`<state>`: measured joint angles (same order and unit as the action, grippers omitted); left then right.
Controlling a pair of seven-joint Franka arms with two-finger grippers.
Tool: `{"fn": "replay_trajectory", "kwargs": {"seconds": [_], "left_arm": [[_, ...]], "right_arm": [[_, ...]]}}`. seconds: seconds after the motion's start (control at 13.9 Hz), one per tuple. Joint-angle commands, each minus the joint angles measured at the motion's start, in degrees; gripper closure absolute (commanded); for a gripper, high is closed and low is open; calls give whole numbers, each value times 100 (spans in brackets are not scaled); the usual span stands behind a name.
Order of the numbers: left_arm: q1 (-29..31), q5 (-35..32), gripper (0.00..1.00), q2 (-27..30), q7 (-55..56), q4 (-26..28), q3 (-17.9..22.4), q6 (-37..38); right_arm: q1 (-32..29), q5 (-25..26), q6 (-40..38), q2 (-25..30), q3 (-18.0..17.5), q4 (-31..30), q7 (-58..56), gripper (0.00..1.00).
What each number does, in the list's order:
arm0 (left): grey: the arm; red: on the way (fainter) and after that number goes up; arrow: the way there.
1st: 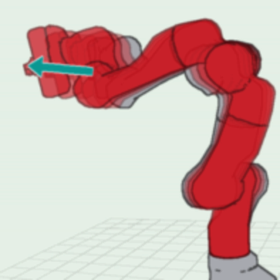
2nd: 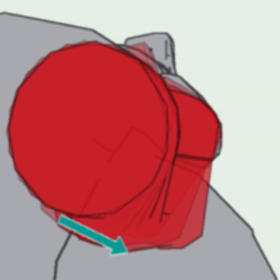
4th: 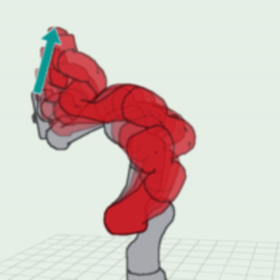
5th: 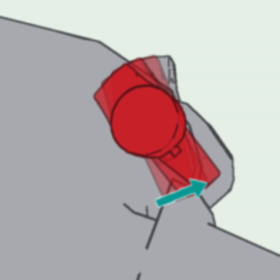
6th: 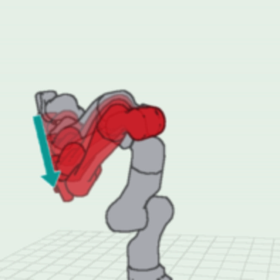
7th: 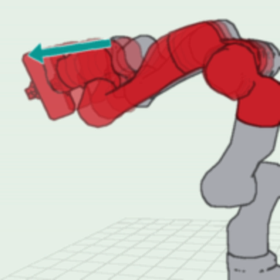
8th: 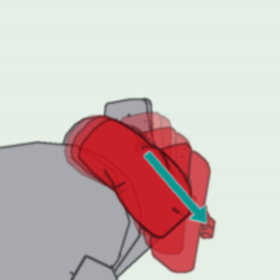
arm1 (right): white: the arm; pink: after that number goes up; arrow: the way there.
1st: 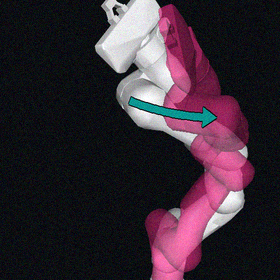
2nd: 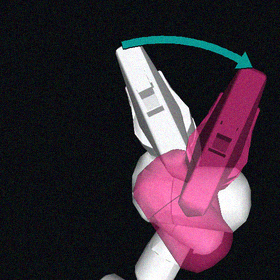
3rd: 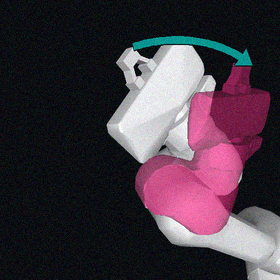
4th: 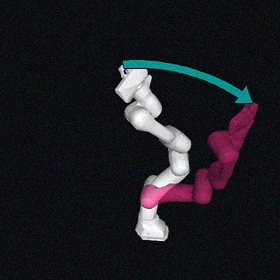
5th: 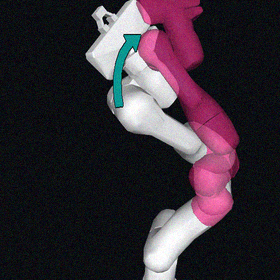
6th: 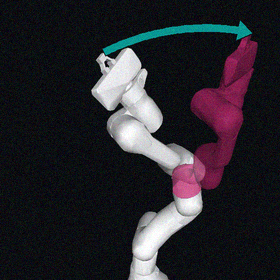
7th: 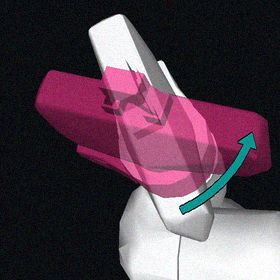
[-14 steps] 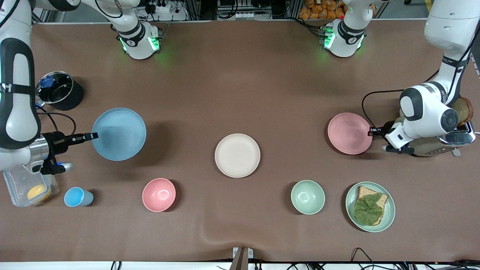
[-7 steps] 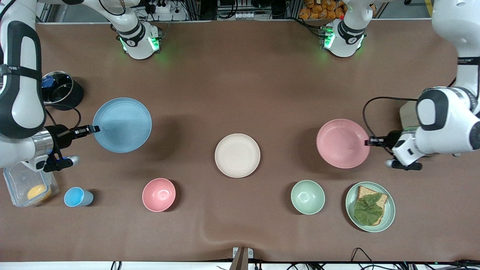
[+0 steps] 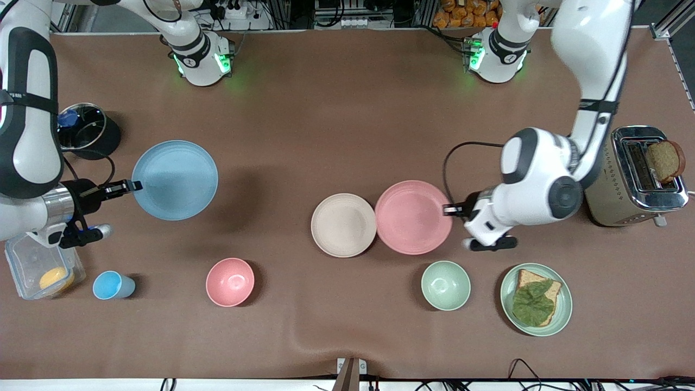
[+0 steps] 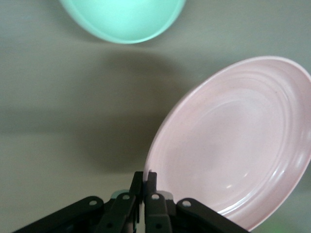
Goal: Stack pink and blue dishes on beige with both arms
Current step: 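Lower the pink plate onto the beige plate with the left gripper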
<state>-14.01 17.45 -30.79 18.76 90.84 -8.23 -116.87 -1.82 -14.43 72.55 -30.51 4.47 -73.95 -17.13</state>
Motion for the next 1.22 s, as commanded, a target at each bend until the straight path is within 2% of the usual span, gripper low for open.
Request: {"fn": "replay_trajectory", "kwargs": {"seconds": [0.0, 0.22, 0.29, 0.57, 1.15], "left_arm": [[-531, 109, 100, -645, 566, -558, 50, -615], [-1085, 118, 100, -1147, 655, -558, 50, -1880], [-1278, 109, 100, -1200, 769, -558, 50, -2023], [-1604, 66, 100, -1429, 946, -506, 76, -2068], [-1341, 13, 100, -1298, 875, -488, 138, -1998]], "right_arm": [[15, 64, -83, 27, 1, 47, 8, 100], [15, 64, -83, 27, 1, 38, -1, 100], [15, 64, -83, 27, 1, 47, -1, 100], [24, 72, -83, 27, -7, 38, 8, 100], [805, 72, 382, -183, 10, 3, 508, 100]]}}
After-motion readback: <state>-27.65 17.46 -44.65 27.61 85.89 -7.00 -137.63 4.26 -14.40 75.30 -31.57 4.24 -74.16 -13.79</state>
